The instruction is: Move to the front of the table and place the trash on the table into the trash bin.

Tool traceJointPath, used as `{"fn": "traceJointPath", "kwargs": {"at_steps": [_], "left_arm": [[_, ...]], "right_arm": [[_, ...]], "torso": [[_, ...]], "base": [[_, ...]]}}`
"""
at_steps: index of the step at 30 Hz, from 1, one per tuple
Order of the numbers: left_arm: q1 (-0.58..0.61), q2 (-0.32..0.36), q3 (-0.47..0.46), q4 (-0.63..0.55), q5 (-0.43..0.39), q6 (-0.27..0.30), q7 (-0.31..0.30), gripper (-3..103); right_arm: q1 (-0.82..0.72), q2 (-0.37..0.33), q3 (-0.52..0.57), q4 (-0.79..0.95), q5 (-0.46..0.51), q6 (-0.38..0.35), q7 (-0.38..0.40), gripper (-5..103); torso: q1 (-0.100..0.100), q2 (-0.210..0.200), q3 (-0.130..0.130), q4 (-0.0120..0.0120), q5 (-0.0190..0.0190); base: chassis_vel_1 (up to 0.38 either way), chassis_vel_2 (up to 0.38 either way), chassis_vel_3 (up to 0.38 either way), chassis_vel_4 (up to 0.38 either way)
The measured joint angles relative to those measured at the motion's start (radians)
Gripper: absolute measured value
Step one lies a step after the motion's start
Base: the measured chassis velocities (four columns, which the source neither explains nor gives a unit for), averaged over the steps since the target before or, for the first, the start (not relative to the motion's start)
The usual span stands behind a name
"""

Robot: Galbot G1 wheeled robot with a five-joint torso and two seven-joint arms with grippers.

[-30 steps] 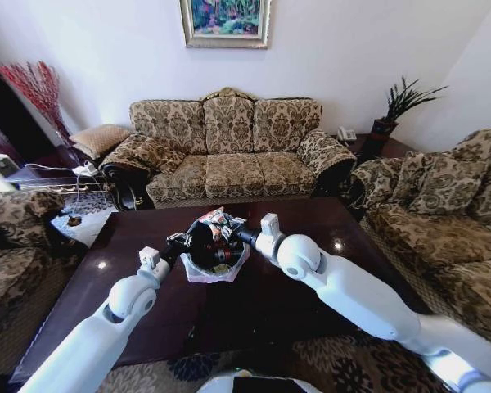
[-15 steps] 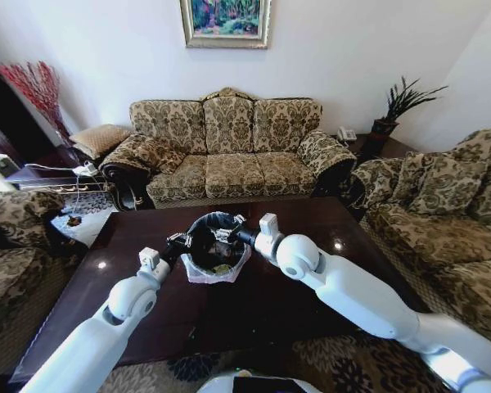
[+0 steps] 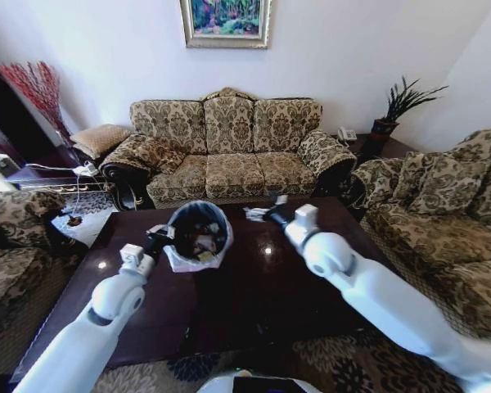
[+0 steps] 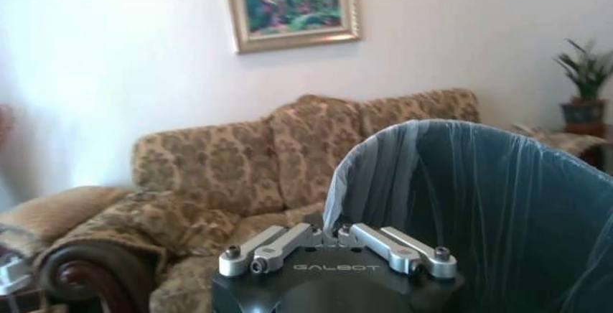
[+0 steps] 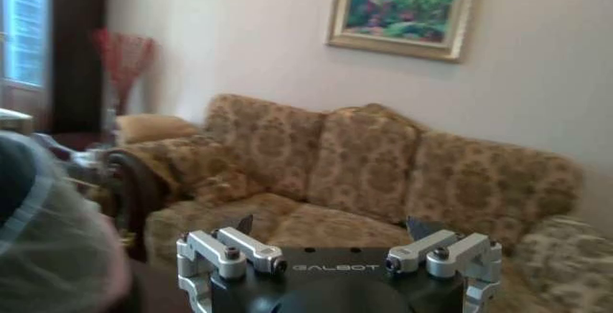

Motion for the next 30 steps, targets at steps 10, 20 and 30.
{"fn": "traceJointPath", "kwargs": {"at_steps": [10, 20, 30], "left_arm": [[0.185, -0.172, -0.217, -0.095, 0.041, -0.017, 0.043, 3], [0.247, -0.235, -0.299, -0.111, 0.04, -0.055, 0.066, 3], [0.247, -0.252, -0.298, -0.114, 0.036, -0.073, 0.067, 3]], "right_arm": [[-0.594, 0.086, 0.504, 0.167, -0.186, 0.029, -0.052, 100], [-0.779, 0.186, 0.618, 0.319, -0.248, 0.042, -0.065, 100], [-0.843, 0.261, 0.629, 0.369, -0.331, 0.046, -0.068, 100]], "torso": [[0.0, 0.0, 0.0, -0.0002, 0.0009], [0.0, 0.0, 0.0, 0.0, 0.0002], [0.0, 0.0, 0.0, -0.0002, 0.0003]], "base": [[0.0, 0.0, 0.0, 0.0], [0.0, 0.0, 0.0, 0.0], [0.016, -0.016, -0.021, 0.012]]}}
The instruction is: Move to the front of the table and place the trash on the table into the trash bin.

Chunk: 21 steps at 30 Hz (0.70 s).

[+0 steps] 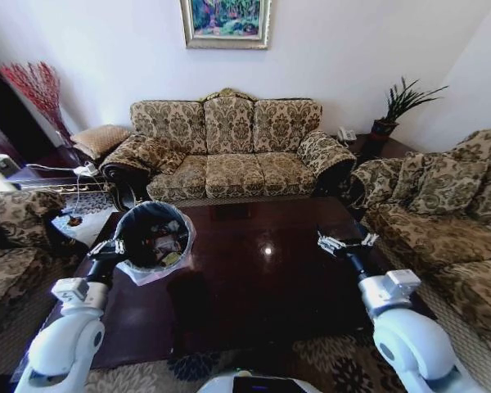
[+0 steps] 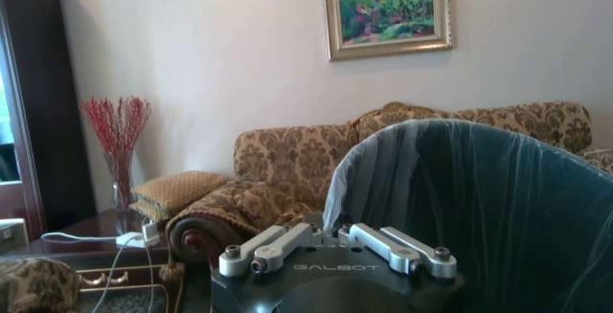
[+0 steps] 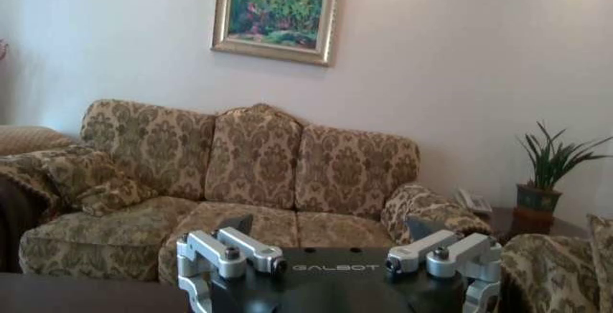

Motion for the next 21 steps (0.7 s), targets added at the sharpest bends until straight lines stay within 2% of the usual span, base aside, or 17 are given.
{"fn": "traceJointPath", "kwargs": {"at_steps": [7, 21], "left_arm": [[0.019, -0.011, 0.003, 0.004, 0.0, -0.028, -0.003, 3], [0.029, -0.021, 0.008, -0.013, 0.011, -0.028, -0.007, 3]], "right_arm": [[-0.001, -0.007, -0.011, 0.0, 0.0, -0.003, 0.002, 100], [0.012, 0.006, -0.057, -0.017, -0.033, -0.007, -0.004, 100]], "torso": [[0.0, 0.0, 0.0, 0.0003, 0.0001], [0.0, 0.0, 0.0, 0.0001, -0.0001]], "base": [[0.119, -0.119, -0.115, 0.113], [0.122, -0.129, -0.126, 0.13]]}}
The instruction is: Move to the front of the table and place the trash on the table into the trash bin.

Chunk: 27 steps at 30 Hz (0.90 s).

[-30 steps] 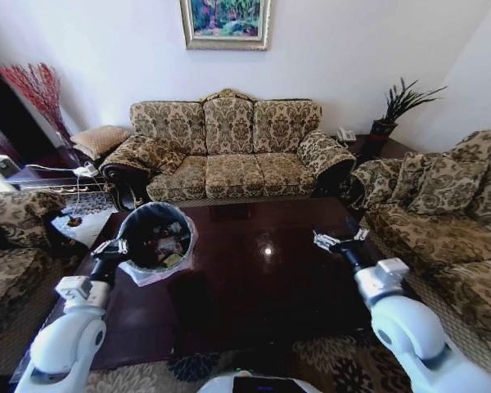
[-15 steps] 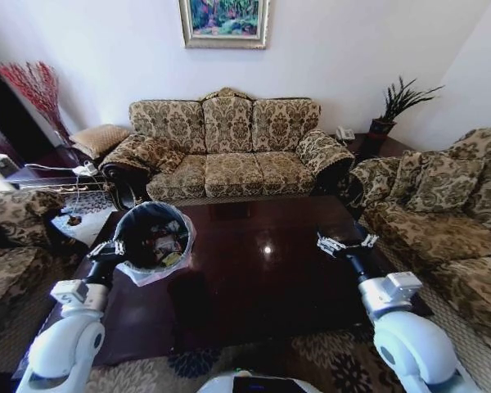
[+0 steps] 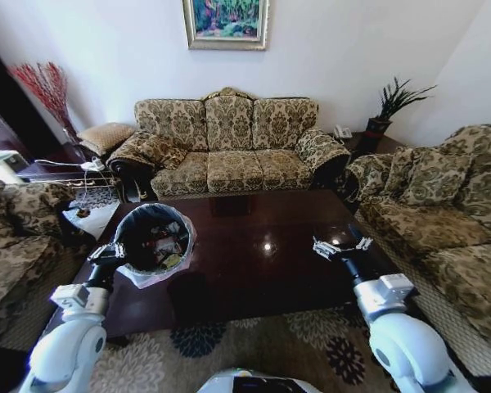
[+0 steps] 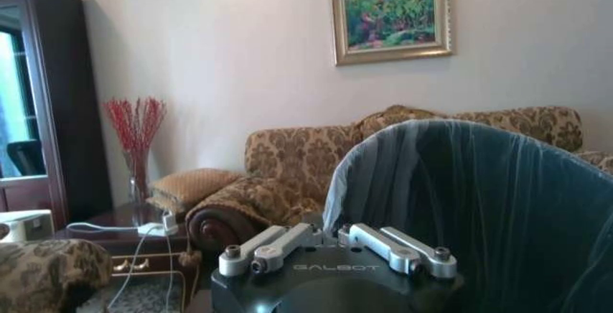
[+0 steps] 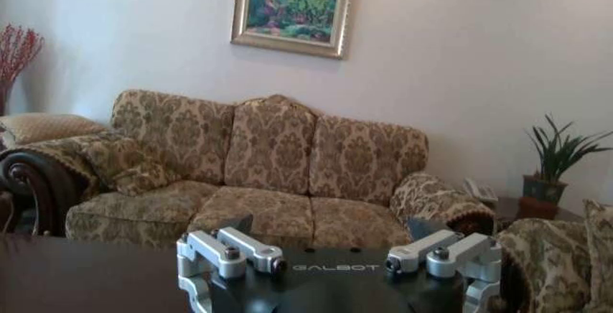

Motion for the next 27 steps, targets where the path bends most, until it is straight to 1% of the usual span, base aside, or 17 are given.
{"fn": "traceJointPath", "kwargs": {"at_steps": [5, 12, 14, 18, 19, 22, 24, 27], "left_arm": [[0.01, -0.008, -0.001, -0.003, 0.006, 0.001, 0.003, 3], [0.016, -0.011, -0.007, -0.003, 0.007, 0.001, 0.004, 3], [0.016, -0.012, -0.008, -0.003, 0.007, 0.0, 0.004, 3], [0.016, -0.014, -0.007, -0.002, 0.008, -0.001, 0.004, 3], [0.016, -0.014, -0.007, -0.002, 0.008, -0.002, 0.011, 3], [0.016, -0.014, -0.006, 0.0, 0.008, -0.006, 0.015, 3], [0.017, -0.014, -0.004, 0.006, 0.008, -0.017, 0.015, 3], [0.016, -0.012, -0.004, 0.009, 0.009, -0.027, 0.023, 3]], "right_arm": [[0.016, 0.001, -0.023, -0.015, -0.006, 0.001, 0.0, 100], [0.034, -0.004, -0.038, -0.032, -0.006, 0.001, -0.002, 100], [0.035, -0.004, -0.041, -0.034, -0.005, 0.001, -0.003, 100], [0.036, -0.001, -0.044, -0.034, -0.005, 0.001, -0.003, 100], [0.036, 0.0, -0.046, -0.034, -0.005, 0.001, -0.003, 100], [0.036, 0.001, -0.046, -0.034, -0.005, 0.002, -0.003, 100], [0.036, 0.002, -0.047, -0.034, -0.006, 0.003, -0.004, 100], [0.036, 0.003, -0.048, -0.035, -0.006, 0.004, -0.004, 100]], "torso": [[0.0, 0.0, 0.0, -0.0002, 0.0003], [0.0, 0.0, 0.0, 0.0001, 0.0], [0.0, 0.0, 0.0, -0.0002, 0.0003], [0.0, 0.0, 0.0, 0.0001, -0.0003], [0.0, 0.0, 0.0, 0.0, 0.0003], [0.0, 0.0, 0.0, -0.0001, 0.0003], [0.0, 0.0, 0.0, 0.0004, -0.0001], [0.0, 0.0, 0.0, 0.0008, 0.0001]], "base": [[0.174, -0.159, -0.185, 0.168], [0.206, -0.153, -0.145, 0.226], [0.21, -0.104, -0.123, 0.215], [0.208, -0.089, -0.102, 0.227], [0.237, -0.065, -0.071, 0.241], [0.242, -0.064, -0.067, 0.253], [0.23, -0.082, -0.064, 0.274], [0.246, -0.094, -0.069, 0.25]]}}
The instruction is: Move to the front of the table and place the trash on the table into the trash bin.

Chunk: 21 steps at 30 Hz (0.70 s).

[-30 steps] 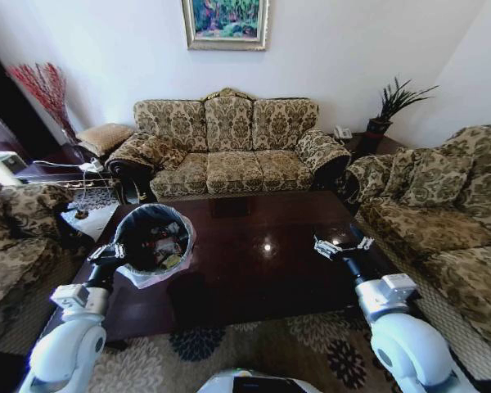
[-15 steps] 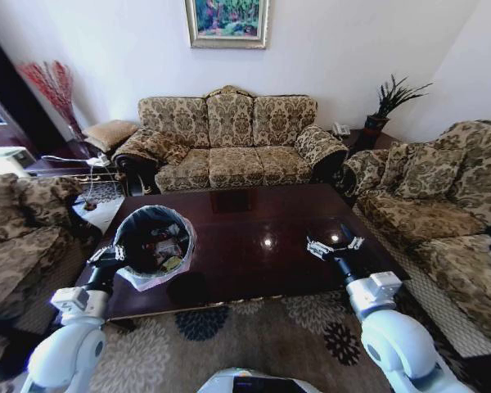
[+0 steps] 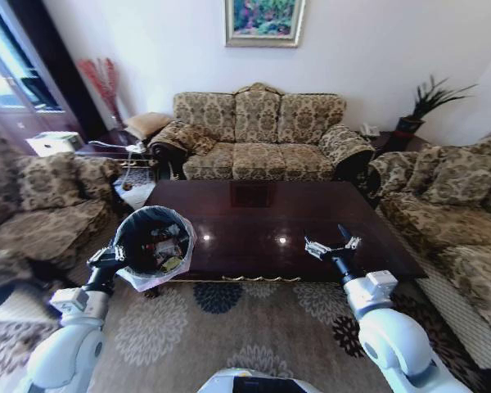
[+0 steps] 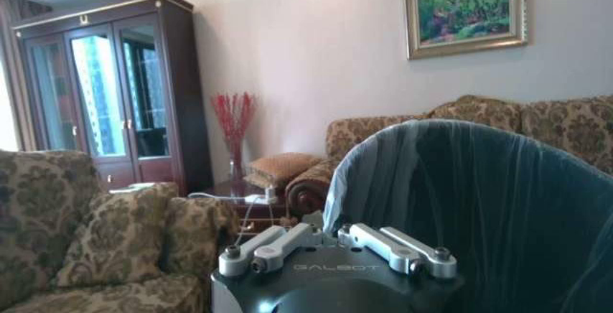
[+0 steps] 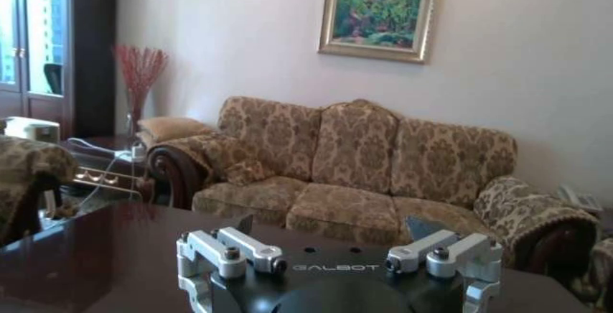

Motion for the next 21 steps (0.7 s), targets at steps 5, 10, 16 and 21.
{"fn": "traceJointPath", "kwargs": {"at_steps": [5, 10, 16, 21], "left_arm": [[-0.001, 0.002, 0.0, 0.002, 0.0, -0.017, 0.023, 3], [0.0, 0.0, 0.004, -0.002, 0.0, -0.02, 0.032, 3], [-0.002, -0.002, 0.012, -0.006, 0.001, -0.022, 0.038, 3], [-0.003, -0.002, 0.012, -0.006, 0.001, -0.022, 0.04, 3]], "right_arm": [[-0.001, 0.003, -0.002, -0.008, -0.01, 0.014, -0.005, 100], [0.001, 0.004, -0.003, -0.021, -0.025, 0.028, -0.008, 100], [0.006, 0.01, -0.023, -0.033, -0.04, 0.029, -0.008, 100], [0.01, 0.012, -0.034, -0.041, -0.047, 0.031, -0.007, 100]], "torso": [[0.0, 0.0, 0.0, -0.0012, 0.0], [-0.001, 0.0, 0.0, -0.0009, 0.0], [0.001, 0.0, 0.0, -0.0009, 0.0003], [0.0, 0.0, 0.0, -0.001, 0.0]], "base": [[0.182, -0.121, -0.147, 0.153], [0.046, -0.062, -0.056, 0.054], [0.001, 0.014, -0.001, -0.018], [0.031, 0.077, -0.052, -0.076]]}}
